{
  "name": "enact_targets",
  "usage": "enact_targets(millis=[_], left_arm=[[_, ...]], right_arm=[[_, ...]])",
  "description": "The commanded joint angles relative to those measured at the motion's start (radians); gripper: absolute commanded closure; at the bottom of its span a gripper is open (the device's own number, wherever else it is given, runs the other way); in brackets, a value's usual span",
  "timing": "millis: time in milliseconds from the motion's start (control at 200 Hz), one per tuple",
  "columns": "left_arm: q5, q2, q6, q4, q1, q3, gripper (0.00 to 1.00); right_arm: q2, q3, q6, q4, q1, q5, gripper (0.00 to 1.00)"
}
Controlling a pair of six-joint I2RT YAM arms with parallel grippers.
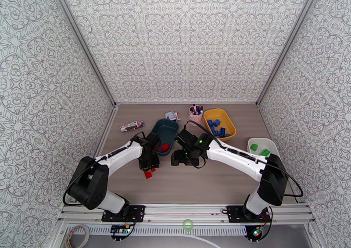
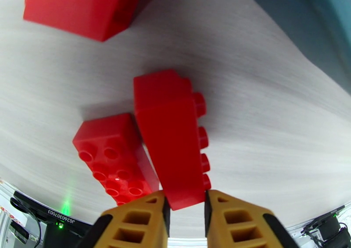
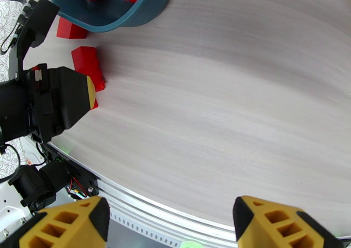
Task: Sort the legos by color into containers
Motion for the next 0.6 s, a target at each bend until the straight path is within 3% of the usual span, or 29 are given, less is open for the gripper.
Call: enact_targets(millis=[0, 355, 595], left_arm=[[0.009, -0.044, 0.013, -0.047, -0.018, 0.030, 0.73], [0.116, -0.192, -0.060, -0.031, -0.077, -0.050, 0.74], [0.110, -0.264, -0.079, -0.093, -0.097, -0.018, 0.74]], right_arm=[[0.007, 0.032, -0.011, -0.004, -0.014, 0.021, 0.22], [0.029, 0.051, -0.027, -0.009, -0.040, 0.015, 0.22], [0.058, 0.103, -0.043, -0.041, -0.048, 0.018, 0.22]])
